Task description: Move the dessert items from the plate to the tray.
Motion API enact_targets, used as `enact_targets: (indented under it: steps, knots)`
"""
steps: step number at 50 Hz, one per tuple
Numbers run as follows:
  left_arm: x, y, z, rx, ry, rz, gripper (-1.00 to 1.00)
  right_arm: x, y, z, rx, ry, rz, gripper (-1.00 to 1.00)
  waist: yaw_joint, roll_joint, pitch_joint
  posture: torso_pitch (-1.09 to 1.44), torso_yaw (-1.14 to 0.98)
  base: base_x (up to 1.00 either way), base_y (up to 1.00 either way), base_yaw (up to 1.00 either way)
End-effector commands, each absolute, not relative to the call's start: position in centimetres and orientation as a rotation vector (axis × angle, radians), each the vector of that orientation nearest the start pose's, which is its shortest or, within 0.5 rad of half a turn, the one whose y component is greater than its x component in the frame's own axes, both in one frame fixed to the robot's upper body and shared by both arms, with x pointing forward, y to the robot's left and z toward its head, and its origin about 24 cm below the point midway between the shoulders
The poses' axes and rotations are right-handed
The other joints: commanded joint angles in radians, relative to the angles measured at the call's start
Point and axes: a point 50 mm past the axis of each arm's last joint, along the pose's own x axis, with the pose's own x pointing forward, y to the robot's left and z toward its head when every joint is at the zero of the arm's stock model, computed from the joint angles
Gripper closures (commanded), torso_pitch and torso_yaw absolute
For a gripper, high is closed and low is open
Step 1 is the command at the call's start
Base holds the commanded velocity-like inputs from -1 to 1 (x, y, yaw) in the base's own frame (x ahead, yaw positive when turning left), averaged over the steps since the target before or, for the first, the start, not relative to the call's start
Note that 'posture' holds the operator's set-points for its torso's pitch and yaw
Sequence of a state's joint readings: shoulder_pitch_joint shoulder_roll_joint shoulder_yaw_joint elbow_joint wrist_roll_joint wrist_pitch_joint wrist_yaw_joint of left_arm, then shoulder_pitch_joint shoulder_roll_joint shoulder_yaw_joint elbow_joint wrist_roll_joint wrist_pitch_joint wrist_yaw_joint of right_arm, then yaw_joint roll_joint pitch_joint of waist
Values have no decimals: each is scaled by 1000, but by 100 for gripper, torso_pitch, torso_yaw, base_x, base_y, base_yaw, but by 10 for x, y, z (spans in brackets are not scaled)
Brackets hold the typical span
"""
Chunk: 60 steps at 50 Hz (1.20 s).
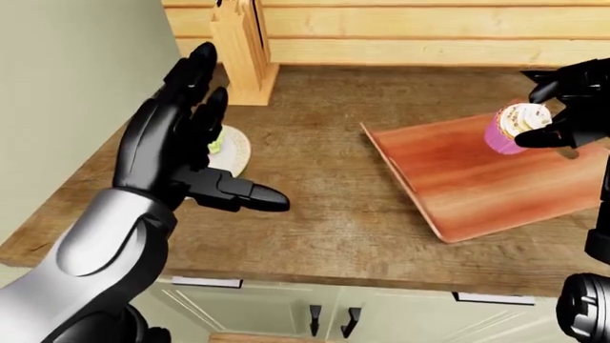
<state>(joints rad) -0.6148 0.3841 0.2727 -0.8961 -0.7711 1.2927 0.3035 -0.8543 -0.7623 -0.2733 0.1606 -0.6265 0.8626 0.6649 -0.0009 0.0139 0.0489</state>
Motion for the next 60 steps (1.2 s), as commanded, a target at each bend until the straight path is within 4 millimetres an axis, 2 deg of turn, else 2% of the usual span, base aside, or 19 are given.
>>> enact_targets:
  steps: [1, 10, 11, 13, 15, 16, 18, 23, 27, 35, 37, 43, 44, 47, 51, 55, 58, 60]
  knots:
    - [227, 154, 274, 81, -272, -189, -100, 301, -335, 298, -695, 225, -417, 100, 2, -8, -24, 0, 0, 0, 0, 0]
    - [228, 153, 271, 79, -269, -189, -100, 305, -337, 277, -712, 282, -401, 94, 2, -15, -27, 0, 0, 0, 0, 0]
    - [228, 154, 270, 78, -268, -188, -100, 306, -336, 275, -711, 286, -400, 76, 2, -15, -28, 0, 0, 0, 0, 0]
    - [228, 154, 270, 78, -268, -188, -100, 305, -337, 274, -713, 292, -401, 74, 2, -16, -29, 0, 0, 0, 0, 0]
    - [228, 154, 269, 77, -267, -187, -100, 304, -337, 271, -718, 303, -400, 49, 3, -15, -29, 0, 0, 0, 0, 0]
    - [229, 154, 269, 77, -267, -187, -100, 305, -338, 268, -722, 312, -399, 29, 3, -15, -29, 0, 0, 0, 0, 0]
    - [228, 154, 269, 77, -267, -188, -100, 303, -339, 266, -729, 320, -398, 10, 4, -16, -29, 0, 0, 0, 0, 0]
    - [227, 154, 269, 77, -267, -187, -100, 303, -340, 261, -728, 330, -390, -27, 4, -18, -30, 0, 0, 0, 0, 0]
    - [227, 154, 270, 78, -268, -188, -100, 300, -341, 267, -737, 326, -389, -56, 3, -20, -30, 0, 0, 0, 0, 0]
    - [227, 155, 275, 82, -273, -185, -100, 287, -329, 298, -755, 257, -354, -54, 4, -19, -27, 0, 0, 0, 0, 0]
    - [229, 155, 276, 86, -274, -183, -100, 284, -324, 302, -747, 237, -332, -59, 4, -19, -25, 0, 0, 0, 0, 0]
    - [235, 157, 287, 109, -273, -163, -100, 273, -319, 316, -751, 197, -314, -95, 4, -21, -22, 0, 0, 0, 0, 0]
    - [238, 158, 290, 115, -270, -156, -100, 270, -318, 319, -749, 190, -309, -100, 4, -22, -22, 0, 0, 0, 0, 0]
    - [251, 166, 302, 127, -258, -121, -100, 262, -316, 324, -748, 170, -294, -100, 5, -23, -19, 0, 0, 0, 0, 0]
    - [267, 177, 306, 191, -231, -73, -100, 256, -310, 330, -742, 144, -257, -100, 6, -21, -18, 0, 0, 0, 0, 0]
    - [286, 186, 306, 283, -212, -23, -100, 251, -305, 334, -756, 125, -252, -100, 5, -19, -18, 0, 0, 0, 0, 0]
    - [306, 191, 299, 389, -176, 10, -100, 249, -303, 336, -759, 109, -246, -100, 6, -20, -20, 0, 0, 0, 0, 0]
    - [311, 191, 296, 444, -162, 20, -100, 247, -301, 340, -759, 97, -244, -100, 7, -22, -22, 0, 0, 0, 0, 0]
